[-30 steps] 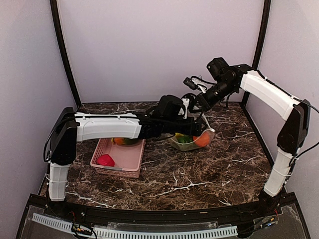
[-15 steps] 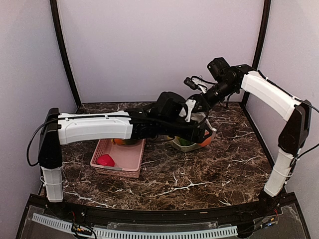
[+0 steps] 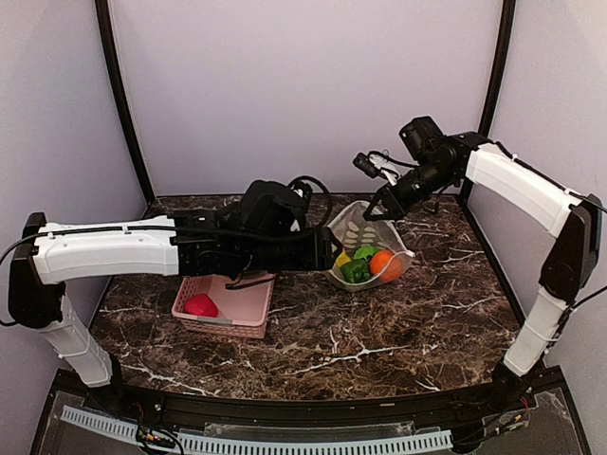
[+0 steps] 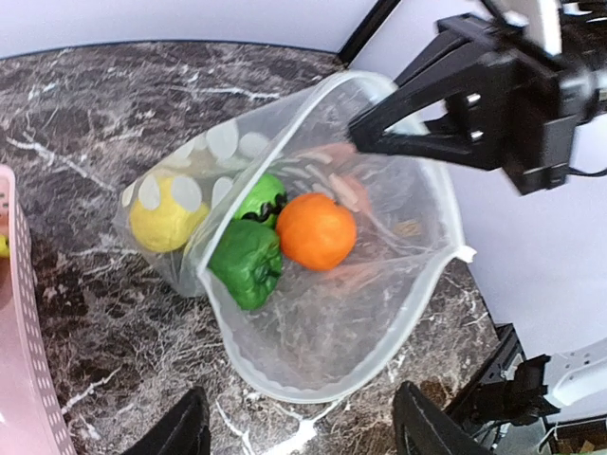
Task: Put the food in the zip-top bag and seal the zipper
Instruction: Adjust the zipper food storage bag at the center of the board.
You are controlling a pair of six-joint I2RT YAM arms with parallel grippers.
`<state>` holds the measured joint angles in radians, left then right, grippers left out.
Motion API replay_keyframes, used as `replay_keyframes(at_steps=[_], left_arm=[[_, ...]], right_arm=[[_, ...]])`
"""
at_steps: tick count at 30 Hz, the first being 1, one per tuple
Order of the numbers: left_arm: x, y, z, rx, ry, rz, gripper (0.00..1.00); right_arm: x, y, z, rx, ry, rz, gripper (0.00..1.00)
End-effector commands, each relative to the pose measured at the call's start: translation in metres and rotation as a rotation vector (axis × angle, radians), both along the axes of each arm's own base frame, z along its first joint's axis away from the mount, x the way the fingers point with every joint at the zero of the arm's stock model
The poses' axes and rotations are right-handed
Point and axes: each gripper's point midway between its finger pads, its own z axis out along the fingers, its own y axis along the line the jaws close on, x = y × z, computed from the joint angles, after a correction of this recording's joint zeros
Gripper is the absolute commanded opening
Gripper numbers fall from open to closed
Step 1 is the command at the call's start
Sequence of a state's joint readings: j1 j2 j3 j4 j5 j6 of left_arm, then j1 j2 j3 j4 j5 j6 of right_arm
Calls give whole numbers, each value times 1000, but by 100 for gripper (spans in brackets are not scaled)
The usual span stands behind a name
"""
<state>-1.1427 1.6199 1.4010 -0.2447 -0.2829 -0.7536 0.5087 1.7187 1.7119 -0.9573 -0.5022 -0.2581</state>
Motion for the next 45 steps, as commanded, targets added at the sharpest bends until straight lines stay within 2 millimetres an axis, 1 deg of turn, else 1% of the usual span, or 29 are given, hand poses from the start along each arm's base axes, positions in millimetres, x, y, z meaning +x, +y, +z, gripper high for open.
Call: replay_keyframes(at_steps=[1,5,8,9,12,14,16,18,20,21,22,23,24,25,26,27,28,29,30,31,32,33,35,38,40,42,43,44,45], left_arm=[[5,4,-30,12,68,93,65],[9,-3,-37,1,76,106,64],[14,-2,-47,26,89,142,63],[16,0,-48,34,93,162,62],[21,2,-60,70,112,198,59],[25,3,-66,74,125,211,55],[29,3,-71,65,133,220,50],[34,-2,-72,25,135,199,37],[41,-4,-75,5,140,201,28],[49,-5,-73,-2,133,200,26],[53,-10,-66,-21,130,187,19],[61,-10,-69,-9,125,184,16],[66,-17,-56,-37,117,166,11],[76,-18,-55,-26,102,154,8],[81,-27,-35,-61,83,129,3],[90,-30,-30,-47,55,110,2],[95,-37,-3,-75,16,89,1],[97,-42,4,-53,-23,59,1],[99,-47,26,-59,-70,35,1],[101,-48,30,-53,-83,33,1],[104,-46,36,-48,-99,42,1],[105,-45,35,-39,-105,49,1],[108,-40,21,-5,-99,69,1],[109,-36,-12,26,-24,80,1],[107,-37,-33,43,23,74,1],[103,-35,-47,58,57,70,2],[100,-34,-53,67,71,66,5],[98,-31,-53,71,80,65,7],[94,-28,-60,89,94,60,15]], right_arm=[[-5,5,12,46,-61,30,0],[-8,6,7,55,-50,39,0],[-10,7,7,67,-43,48,0],[-10,8,7,70,-42,50,0],[-10,9,8,78,-43,52,0],[-11,9,8,80,-42,57,0],[-12,9,7,80,-40,59,0],[-12,8,5,73,-41,56,0],[-9,6,3,57,-52,47,0],[-5,5,2,44,-62,38,0],[-1,3,1,26,-76,29,0],[7,0,2,1,-102,12,0],[19,-4,8,-28,-150,-8,0],[33,-12,13,-85,-214,-47,0],[49,-22,21,-151,-289,-90,0],[65,-34,32,-215,-372,-137,0],[78,-46,46,-267,-444,-190,0],[84,-53,63,-273,-496,-217,0],[86,-58,75,-262,-526,-232,0],[83,-59,84,-240,-545,-233,0],[78,-57,87,-214,-550,-222,0],[73,-54,85,-190,-540,-208,0],[61,-48,65,-170,-478,-170,0],[45,-40,24,-179,-347,-122,0],[33,-34,5,-159,-272,-90,0],[21,-27,-5,-116,-214,-57,0],[15,-22,-6,-84,-190,-33,0],[9,-17,-7,-55,-170,-11,0],[6,-14,-7,-31,-156,2,0]])
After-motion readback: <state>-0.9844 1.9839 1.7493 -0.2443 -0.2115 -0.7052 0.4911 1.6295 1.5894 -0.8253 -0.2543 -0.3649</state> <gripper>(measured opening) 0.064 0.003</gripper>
